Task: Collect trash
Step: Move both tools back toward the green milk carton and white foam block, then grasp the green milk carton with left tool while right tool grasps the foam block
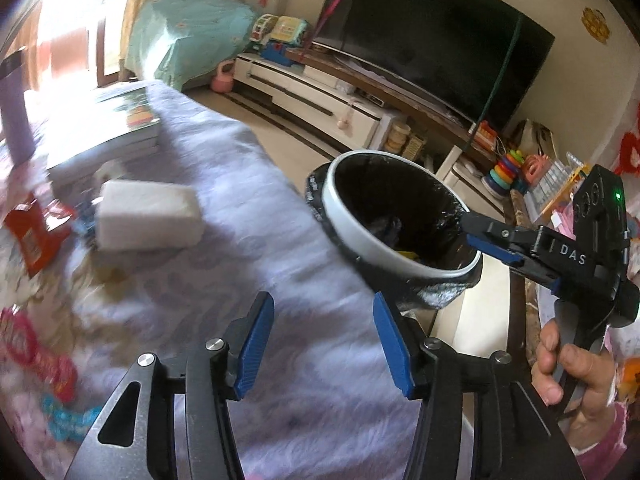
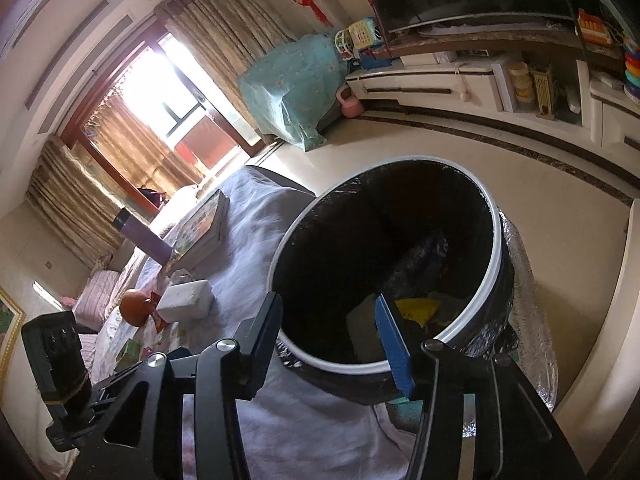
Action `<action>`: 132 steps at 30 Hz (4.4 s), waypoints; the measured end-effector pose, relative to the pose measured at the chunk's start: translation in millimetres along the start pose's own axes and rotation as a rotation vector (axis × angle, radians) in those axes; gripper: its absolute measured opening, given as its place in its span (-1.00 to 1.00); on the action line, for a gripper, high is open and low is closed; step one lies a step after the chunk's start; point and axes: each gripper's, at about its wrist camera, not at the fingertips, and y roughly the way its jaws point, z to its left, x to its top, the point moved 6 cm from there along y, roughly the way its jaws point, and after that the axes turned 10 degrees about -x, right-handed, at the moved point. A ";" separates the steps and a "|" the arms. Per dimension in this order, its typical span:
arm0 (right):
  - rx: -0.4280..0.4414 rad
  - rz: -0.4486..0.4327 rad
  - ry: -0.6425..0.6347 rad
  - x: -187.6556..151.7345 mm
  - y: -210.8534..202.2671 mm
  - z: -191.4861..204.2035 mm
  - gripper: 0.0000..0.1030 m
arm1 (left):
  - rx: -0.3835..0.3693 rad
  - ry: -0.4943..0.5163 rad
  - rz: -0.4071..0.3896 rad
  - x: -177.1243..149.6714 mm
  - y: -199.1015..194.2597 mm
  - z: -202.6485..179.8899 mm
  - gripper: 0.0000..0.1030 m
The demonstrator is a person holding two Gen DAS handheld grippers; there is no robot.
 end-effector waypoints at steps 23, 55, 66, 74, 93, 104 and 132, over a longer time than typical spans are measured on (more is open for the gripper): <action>0.109 -0.004 -0.244 -80.6 6.1 122.3 0.73 | 0.166 -0.118 -0.086 -73.6 -118.4 65.6 0.14; 0.146 0.072 -0.352 -86.2 63.2 187.6 0.84 | 0.470 -0.206 -0.151 -68.8 -209.4 194.3 0.55; 0.145 0.086 -0.622 -66.7 91.0 216.7 0.87 | 0.473 0.005 0.027 -35.6 -212.6 255.9 0.69; 0.066 0.102 -0.832 -72.2 124.6 227.0 0.90 | 0.463 0.067 0.172 -31.1 -183.4 286.6 0.72; 0.145 0.114 -0.568 -66.7 84.4 198.0 -0.51 | 0.309 0.055 0.084 -49.3 -156.4 188.0 0.07; 0.088 0.206 -0.525 -98.9 49.3 170.2 -0.04 | 0.191 -0.044 0.052 -62.8 -130.8 140.0 0.07; 0.050 0.109 -0.628 -113.0 51.4 170.3 0.18 | 0.204 -0.059 -0.045 -69.8 -122.1 107.0 0.00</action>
